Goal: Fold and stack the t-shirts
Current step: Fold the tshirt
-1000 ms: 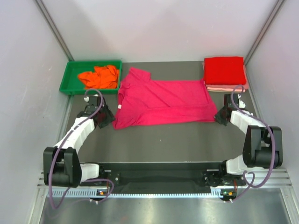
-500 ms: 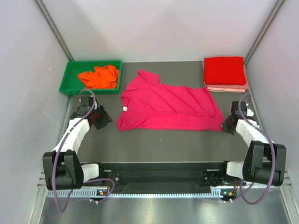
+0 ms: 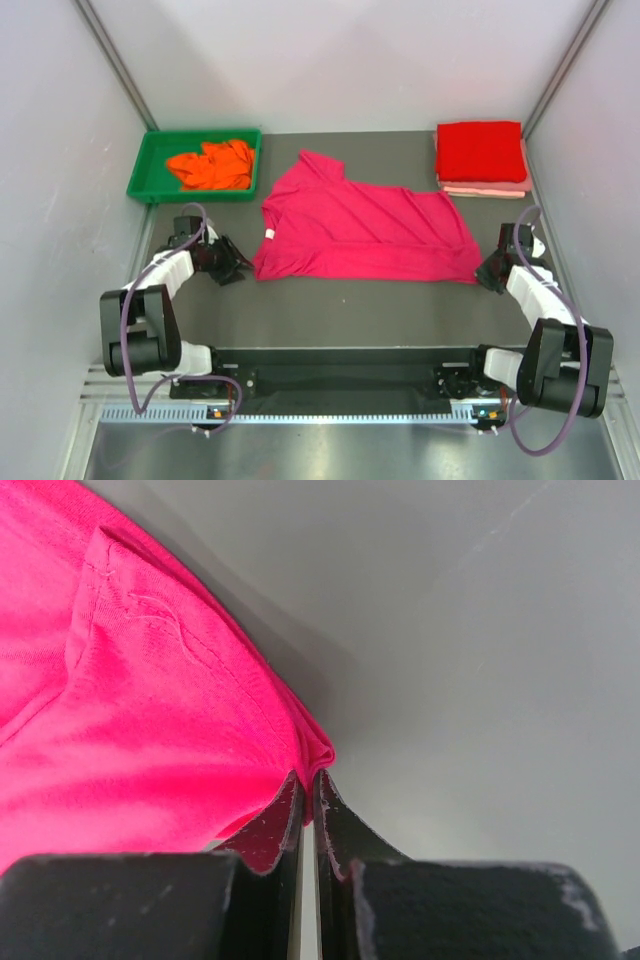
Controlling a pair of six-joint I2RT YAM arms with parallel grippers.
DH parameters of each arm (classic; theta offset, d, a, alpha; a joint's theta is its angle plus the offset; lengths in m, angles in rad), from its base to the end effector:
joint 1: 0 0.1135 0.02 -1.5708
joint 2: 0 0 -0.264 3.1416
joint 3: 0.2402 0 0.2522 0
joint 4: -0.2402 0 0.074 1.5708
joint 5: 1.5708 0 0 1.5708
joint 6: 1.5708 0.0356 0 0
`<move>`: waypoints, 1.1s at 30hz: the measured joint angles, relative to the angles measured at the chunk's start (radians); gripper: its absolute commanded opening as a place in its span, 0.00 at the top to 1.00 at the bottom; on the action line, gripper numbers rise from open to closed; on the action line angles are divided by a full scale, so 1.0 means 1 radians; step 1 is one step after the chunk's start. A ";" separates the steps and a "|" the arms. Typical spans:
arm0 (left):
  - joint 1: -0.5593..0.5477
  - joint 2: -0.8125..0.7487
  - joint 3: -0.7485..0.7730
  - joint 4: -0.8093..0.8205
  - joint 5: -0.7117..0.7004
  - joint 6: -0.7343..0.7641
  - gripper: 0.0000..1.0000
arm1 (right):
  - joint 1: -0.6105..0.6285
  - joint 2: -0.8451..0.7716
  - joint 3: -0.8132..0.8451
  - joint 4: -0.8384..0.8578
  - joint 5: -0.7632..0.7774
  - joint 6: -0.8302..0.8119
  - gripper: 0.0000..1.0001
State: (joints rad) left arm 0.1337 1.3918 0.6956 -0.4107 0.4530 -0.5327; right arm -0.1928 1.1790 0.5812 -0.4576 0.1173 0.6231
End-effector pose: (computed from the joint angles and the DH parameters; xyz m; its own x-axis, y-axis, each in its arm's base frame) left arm 0.2467 0.0175 0.1674 -0.8012 -0.5685 -0.1867 -0.3862 0.7296 -0.5644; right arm 0.2047 -0.0442 0.1741 -0.5494 0.6978 -0.4597 0.6989 0.6853 0.2049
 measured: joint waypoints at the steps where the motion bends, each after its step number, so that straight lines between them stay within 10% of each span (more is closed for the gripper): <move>1: 0.000 0.006 0.000 0.011 0.004 -0.004 0.51 | 0.000 0.000 -0.001 0.000 -0.003 0.000 1.00; 18: -0.029 0.095 -0.034 0.150 0.018 -0.100 0.55 | 0.000 0.002 -0.001 0.007 -0.010 -0.002 1.00; 25: -0.044 0.132 -0.034 0.184 0.012 -0.123 1.00 | 0.000 0.011 -0.001 0.009 -0.010 -0.002 1.00; 33: -0.050 0.135 0.002 0.126 -0.032 -0.116 1.00 | 0.000 0.028 0.000 -0.003 -0.009 -0.009 1.00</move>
State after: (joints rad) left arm 0.0841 1.5272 0.6979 -0.2852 0.4210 -0.6483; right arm -0.1932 1.2072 0.5812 -0.4606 0.1085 0.6140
